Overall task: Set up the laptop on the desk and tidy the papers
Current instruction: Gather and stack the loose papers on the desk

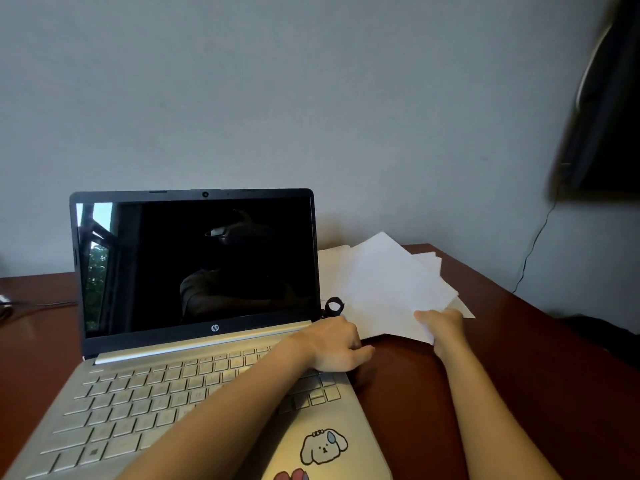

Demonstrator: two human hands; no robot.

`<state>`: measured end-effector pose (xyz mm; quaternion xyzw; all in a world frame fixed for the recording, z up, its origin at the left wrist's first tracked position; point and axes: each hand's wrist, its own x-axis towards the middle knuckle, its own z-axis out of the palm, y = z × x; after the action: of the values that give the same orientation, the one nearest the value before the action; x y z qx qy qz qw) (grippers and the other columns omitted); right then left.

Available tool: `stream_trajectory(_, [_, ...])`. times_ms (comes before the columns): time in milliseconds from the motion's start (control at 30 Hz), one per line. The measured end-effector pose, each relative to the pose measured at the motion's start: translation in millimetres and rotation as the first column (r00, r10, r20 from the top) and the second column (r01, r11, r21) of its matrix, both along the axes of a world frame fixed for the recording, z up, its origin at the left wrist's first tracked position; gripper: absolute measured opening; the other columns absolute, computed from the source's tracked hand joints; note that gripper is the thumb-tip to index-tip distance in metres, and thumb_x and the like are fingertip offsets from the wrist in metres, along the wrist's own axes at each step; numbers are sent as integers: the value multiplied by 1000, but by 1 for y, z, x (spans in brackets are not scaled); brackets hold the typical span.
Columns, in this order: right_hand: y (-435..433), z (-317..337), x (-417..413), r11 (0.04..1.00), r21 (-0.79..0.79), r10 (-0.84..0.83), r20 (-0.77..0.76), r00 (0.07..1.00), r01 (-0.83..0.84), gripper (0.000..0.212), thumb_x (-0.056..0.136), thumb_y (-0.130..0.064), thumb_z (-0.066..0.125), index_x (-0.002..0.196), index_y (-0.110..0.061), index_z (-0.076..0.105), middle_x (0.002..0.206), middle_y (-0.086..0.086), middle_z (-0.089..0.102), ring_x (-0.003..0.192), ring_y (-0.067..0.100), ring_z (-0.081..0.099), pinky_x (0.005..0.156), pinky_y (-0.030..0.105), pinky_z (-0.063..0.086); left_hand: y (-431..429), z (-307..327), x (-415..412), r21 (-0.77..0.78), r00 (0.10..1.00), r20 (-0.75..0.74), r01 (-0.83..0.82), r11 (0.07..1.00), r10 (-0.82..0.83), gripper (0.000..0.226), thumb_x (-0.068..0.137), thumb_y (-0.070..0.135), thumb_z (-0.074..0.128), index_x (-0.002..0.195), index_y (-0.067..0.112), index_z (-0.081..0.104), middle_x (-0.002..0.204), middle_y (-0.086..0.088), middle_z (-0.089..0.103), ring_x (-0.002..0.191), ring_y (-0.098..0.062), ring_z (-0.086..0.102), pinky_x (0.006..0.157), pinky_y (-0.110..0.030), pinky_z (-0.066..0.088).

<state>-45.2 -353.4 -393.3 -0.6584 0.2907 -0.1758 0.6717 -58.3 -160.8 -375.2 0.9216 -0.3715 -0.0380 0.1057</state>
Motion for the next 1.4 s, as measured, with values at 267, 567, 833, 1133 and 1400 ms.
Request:
stream_trajectory(267, [-29, 3, -35, 988, -31, -152, -1, 988, 152, 30, 83, 9, 57, 113, 14, 56, 116, 26, 60, 99, 36, 60, 74, 34, 41, -2, 6, -2, 12, 1000, 28, 7, 1000, -8, 53, 97, 39, 38, 51, 13, 39, 52, -4, 40, 48, -18, 36, 59, -33, 36])
stream_trajectory(567, [-52, 7, -87, 963, 65, -264, 11, 964, 263, 30, 83, 9, 58, 113, 15, 56, 116, 27, 60, 85, 28, 57, 74, 33, 44, -24, 2, -14, -94, 997, 58, -54, 994, 60, 41, 98, 34, 34, 77, 7, 58, 87, -9, 62, 80, -25, 56, 75, -35, 47])
stream_trajectory(833, [-58, 5, -127, 904, 280, -344, 21, 939, 325, 31, 83, 12, 54, 114, 13, 56, 107, 25, 61, 82, 28, 55, 51, 31, 48, -73, 7, -27, -414, 566, -810, -735, 537, 150, 30, 98, 19, 36, 106, 0, 58, 71, -6, 60, 61, -12, 56, 42, -14, 48])
stream_trajectory(1133, [-54, 8, -173, 908, 392, -151, -20, 988, 147, 21, 86, 15, 43, 98, 4, 56, 76, 15, 56, 63, 30, 54, 31, 29, 48, -98, 1, -56, -420, 561, -815, -746, 517, 146, 15, 93, 5, 50, 79, 2, 53, 79, -8, 51, 71, -20, 49, 57, -20, 45])
stream_trajectory(1400, [-72, 16, -202, 892, -386, -374, -338, 863, 235, 29, 100, -19, 38, 116, 0, 54, 80, 13, 63, 70, 25, 65, 63, 32, 53, -84, 3, -68, -415, 500, -860, -799, 435, 99, 22, 95, -8, 33, 102, -7, 55, 70, -8, 46, 61, -17, 49, 33, -16, 45])
